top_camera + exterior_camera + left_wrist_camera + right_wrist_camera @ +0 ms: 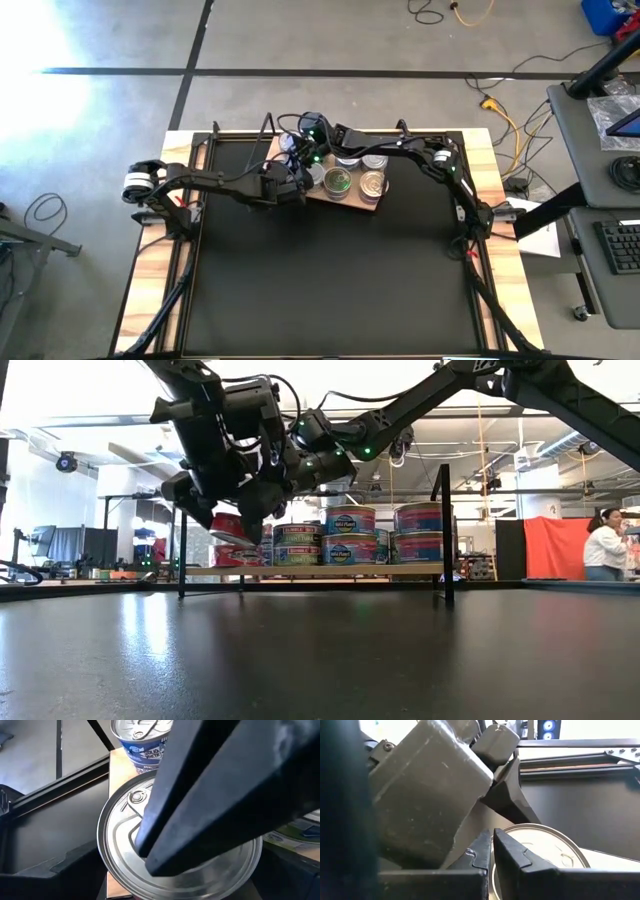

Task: Stack canned seafood by type on shelf
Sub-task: Stack the red tuna can on the red tuna can

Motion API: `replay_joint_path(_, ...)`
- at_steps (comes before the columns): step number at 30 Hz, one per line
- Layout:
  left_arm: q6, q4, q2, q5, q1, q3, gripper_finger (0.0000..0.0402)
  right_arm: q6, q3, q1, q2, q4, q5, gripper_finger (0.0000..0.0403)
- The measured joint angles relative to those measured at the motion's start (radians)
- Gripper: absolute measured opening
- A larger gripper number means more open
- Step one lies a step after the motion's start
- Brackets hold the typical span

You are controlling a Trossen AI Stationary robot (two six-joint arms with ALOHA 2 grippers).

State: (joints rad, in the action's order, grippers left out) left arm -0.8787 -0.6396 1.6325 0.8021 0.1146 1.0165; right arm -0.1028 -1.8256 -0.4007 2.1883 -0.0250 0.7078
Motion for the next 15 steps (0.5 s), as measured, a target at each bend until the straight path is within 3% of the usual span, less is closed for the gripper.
replay_joint_path(15, 0.053, 0.043, 0.0, 0.028, 0.0, -0.005, 0.04, 0.012, 0.002, -0.001, 0.043, 0.021, 0.039, 0.0012)
